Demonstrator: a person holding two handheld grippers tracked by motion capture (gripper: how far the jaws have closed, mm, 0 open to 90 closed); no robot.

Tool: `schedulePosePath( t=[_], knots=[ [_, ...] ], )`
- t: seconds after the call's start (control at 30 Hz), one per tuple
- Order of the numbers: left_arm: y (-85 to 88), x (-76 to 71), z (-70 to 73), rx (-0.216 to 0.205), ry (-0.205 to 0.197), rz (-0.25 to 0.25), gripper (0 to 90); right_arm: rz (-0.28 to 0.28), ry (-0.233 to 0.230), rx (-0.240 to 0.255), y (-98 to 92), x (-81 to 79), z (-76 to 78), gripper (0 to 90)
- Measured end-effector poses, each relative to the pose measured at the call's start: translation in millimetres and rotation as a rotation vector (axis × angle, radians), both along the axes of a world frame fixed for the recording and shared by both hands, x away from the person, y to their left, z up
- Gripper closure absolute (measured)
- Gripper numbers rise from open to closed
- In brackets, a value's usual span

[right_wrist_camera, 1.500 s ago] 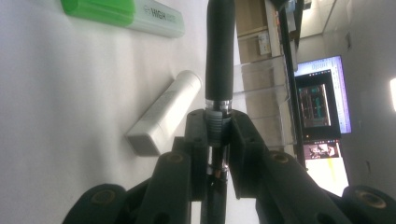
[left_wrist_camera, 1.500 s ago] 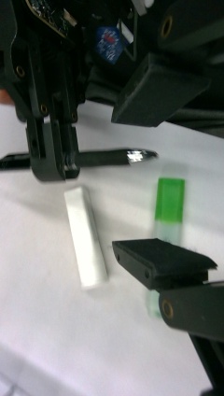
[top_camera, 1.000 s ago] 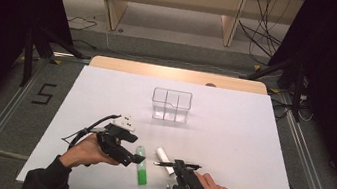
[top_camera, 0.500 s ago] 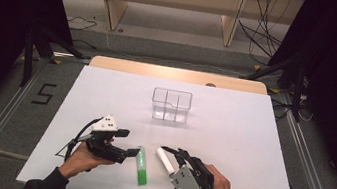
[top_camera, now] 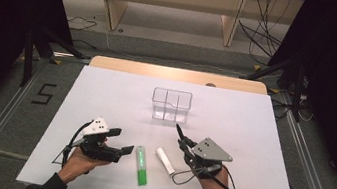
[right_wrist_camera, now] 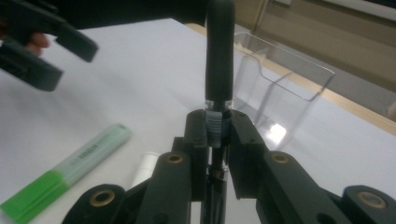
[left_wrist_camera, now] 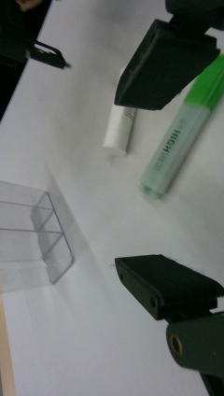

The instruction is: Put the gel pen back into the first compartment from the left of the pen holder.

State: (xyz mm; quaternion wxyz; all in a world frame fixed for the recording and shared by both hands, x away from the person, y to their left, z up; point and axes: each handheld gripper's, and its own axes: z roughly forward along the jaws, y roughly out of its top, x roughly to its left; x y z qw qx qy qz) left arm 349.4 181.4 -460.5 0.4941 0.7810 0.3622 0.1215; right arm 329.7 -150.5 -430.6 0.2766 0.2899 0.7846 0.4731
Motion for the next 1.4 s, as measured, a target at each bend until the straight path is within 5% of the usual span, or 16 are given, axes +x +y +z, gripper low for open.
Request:
schedulePosePath(
  t=[0.07,0.2,0.43,0.7,0.97,1.4],
  knots=[
    [1.7,-0.9,-1.0,-0.010,0.011,0.003,17.7,-0.017,0.009,-0.003,-0.3,7.0,2.5,79.4],
    [4.8,-4.2,-1.4,-0.068,0.021,0.014,17.7,-0.013,0.065,0.096,-3.2,22.3,8.3,79.4],
    [7.0,-4.8,-4.2,-0.067,0.013,0.037,17.7,-0.020,0.135,0.179,-1.5,47.0,14.2,79.4],
    [9.2,-7.5,-4.3,-0.096,-0.013,0.018,17.8,-0.015,0.157,0.235,8.8,71.0,29.7,79.4],
    [6.8,-12.1,-2.8,-0.132,0.000,-0.017,17.3,-0.029,0.154,0.270,22.2,93.0,41.6,79.4],
    [2.8,-16.6,-3.7,-0.090,-0.036,-0.032,17.0,-0.053,0.168,0.261,44.1,119.0,47.9,79.4]
  ],
)
